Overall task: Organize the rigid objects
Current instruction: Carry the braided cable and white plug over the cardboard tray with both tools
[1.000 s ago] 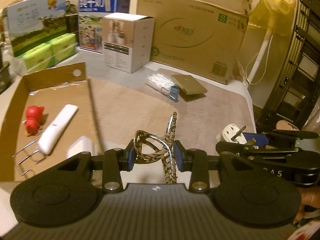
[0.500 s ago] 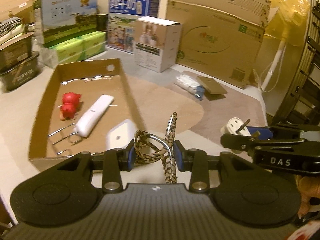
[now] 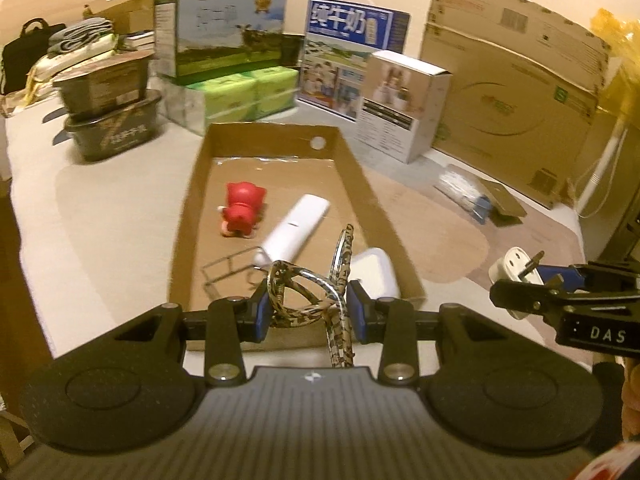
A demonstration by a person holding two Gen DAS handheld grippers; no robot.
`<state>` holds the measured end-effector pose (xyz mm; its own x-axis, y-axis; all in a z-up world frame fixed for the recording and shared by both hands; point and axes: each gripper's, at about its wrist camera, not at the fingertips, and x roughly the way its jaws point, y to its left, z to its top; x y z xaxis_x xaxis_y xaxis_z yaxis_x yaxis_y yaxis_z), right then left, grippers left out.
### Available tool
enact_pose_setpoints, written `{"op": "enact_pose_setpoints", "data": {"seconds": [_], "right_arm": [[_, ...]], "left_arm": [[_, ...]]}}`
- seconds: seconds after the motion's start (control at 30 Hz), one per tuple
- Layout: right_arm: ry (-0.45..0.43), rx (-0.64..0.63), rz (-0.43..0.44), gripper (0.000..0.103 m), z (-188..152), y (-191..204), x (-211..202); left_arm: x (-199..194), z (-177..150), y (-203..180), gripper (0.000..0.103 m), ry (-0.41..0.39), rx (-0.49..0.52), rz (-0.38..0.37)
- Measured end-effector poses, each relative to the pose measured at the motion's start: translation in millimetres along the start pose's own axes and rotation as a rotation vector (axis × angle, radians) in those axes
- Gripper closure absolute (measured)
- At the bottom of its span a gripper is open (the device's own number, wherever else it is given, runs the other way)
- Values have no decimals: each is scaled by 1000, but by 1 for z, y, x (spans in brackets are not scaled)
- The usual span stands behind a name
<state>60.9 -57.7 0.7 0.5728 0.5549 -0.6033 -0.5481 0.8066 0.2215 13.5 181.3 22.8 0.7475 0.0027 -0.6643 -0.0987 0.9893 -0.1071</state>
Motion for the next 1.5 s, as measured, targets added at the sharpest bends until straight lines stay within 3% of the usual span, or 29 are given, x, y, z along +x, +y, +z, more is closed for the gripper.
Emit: {"op": "enact_pose_setpoints", "data": {"seconds": [0.43,0.73,1.5], "right_arm": [[29,-45,33,56,13,21,34],[26,-77,47,56,44,23,72],[66,-158,36,56,133,-12,219]], "left_arm": [[12,18,27,68,-11,-19,22],[35,52,39,68,-22,-19,14],[174,144,78,68,22,76,11]]}}
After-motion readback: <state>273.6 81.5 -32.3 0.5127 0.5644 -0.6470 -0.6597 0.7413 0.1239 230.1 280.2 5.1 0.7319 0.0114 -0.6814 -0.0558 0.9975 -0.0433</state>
